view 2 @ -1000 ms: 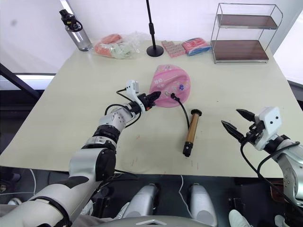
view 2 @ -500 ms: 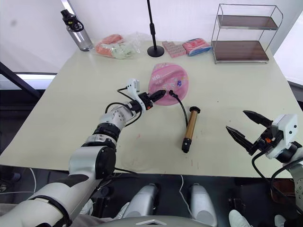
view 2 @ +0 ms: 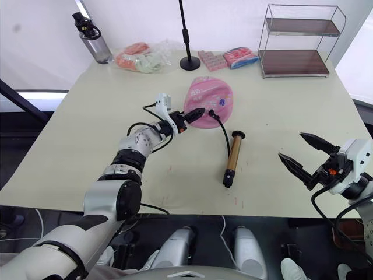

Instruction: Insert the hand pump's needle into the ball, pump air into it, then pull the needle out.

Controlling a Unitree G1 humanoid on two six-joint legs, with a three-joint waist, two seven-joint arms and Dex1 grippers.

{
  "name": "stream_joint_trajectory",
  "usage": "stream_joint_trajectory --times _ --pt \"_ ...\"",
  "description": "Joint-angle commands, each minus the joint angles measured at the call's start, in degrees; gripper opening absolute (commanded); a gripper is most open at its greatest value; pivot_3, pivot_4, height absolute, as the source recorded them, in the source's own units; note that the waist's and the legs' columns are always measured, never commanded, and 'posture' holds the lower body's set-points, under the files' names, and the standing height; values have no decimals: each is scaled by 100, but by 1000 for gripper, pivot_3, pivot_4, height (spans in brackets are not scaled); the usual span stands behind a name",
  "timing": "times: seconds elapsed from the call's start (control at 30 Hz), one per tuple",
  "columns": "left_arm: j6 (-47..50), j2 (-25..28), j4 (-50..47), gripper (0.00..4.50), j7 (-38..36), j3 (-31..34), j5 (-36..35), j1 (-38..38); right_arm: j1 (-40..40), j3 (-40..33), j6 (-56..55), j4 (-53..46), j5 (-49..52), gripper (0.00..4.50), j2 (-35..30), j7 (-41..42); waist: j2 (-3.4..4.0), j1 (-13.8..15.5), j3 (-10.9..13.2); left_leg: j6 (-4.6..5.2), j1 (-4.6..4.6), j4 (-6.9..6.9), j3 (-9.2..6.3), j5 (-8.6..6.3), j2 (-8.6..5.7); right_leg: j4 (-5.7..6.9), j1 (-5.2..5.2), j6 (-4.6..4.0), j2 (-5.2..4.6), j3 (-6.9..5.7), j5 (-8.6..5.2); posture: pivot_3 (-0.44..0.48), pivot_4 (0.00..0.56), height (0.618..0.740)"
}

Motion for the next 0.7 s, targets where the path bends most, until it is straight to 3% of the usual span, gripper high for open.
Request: stream_joint_trajectory --times 0.03,0.53,0.7 --pt "108 100 -378 4473 18 -8 -10 64 -45 2 -136 -287 90 4500 -75 -72 1 -1 0 0 0 0 0 0 0 0 0 0 0 1 0 0 150 731" --pt "790 379 -1776 4473 19 -67 -129 599 -93 212 -409 -172 32 4500 -65 5 -1 -1 3 -17 -4 2 4 10 0 3 -2 -2 0 6 0 0 150 731" --pt "1318 554 -2727 4473 -23 -129 -313 995 -49 256 -578 -87 2 4500 -63 92 -1 4 3 -18 -3 13 6 11 0 18 -3 -4 0 11 1 0 150 731"
